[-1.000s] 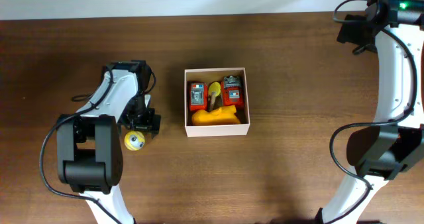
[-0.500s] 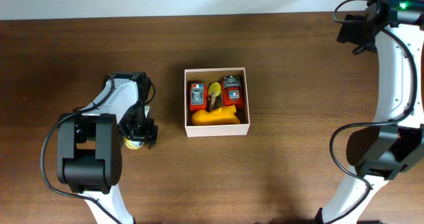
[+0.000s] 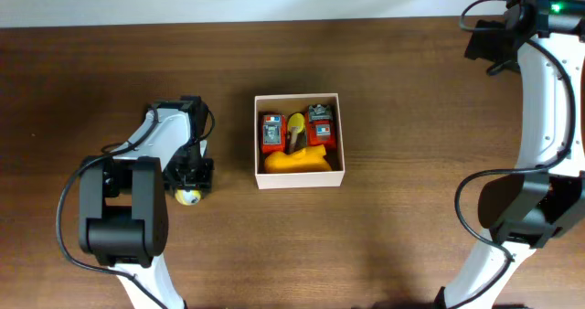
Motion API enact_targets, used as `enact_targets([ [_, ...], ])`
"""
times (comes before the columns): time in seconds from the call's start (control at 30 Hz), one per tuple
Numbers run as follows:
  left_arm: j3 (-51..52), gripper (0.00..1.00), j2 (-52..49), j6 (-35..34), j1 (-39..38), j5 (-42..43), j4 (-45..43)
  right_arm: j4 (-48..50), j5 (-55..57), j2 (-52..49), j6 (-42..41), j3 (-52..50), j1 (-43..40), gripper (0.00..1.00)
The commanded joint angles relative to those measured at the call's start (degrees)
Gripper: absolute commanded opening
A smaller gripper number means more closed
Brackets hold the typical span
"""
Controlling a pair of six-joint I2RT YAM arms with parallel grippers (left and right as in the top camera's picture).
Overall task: Pack container
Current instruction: 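Lift the yellow ball and carry it right over the box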
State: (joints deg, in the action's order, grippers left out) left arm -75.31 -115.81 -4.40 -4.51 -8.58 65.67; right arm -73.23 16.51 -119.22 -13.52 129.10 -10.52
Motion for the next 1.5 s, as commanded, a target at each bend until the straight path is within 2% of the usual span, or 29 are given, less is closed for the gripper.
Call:
enact_targets([
  [0.0,0.2,0.55,0.7,-0.3,0.3,0.2,-0.6,0.1,0.2,0.5,-0.5,-0.3,0.0,0.99],
  [0.4,-2.3,0.54,0.7,-0.3,0.3,4.4,-2.6,0.1,0.2,0.5,-0.5,-0.3,0.0,0.99],
  [0.7,-16.5,0.54,0.7,-0.3,0.2,5.8,-1.6,0.1,0.2,0.5,-0.5,-0.3,0.0,0.99],
  [1.03,-35.8,0.53,0.7,0.4,-1.5,5.9,4.4,0.1,0.2,0.5,-0.5,-0.3,0.0,0.99],
  [1.2,-41.6,0.53,0.7,5.3,-5.0,5.9,8.0,0.1,0.2,0.5,-0.5,-0.3,0.0,0.99],
  [1.23,-42.7,0.53,0.7,7.9,-6.9,5.9,9.0,0.1,0.2,0.5,-0.5,-0.3,0.0,0.99],
  [1.47,-43.0,0.53,0.7,15.9,-15.8,5.8,12.2,0.1,0.2,0.5,-0.5,-0.3,0.0,0.99],
])
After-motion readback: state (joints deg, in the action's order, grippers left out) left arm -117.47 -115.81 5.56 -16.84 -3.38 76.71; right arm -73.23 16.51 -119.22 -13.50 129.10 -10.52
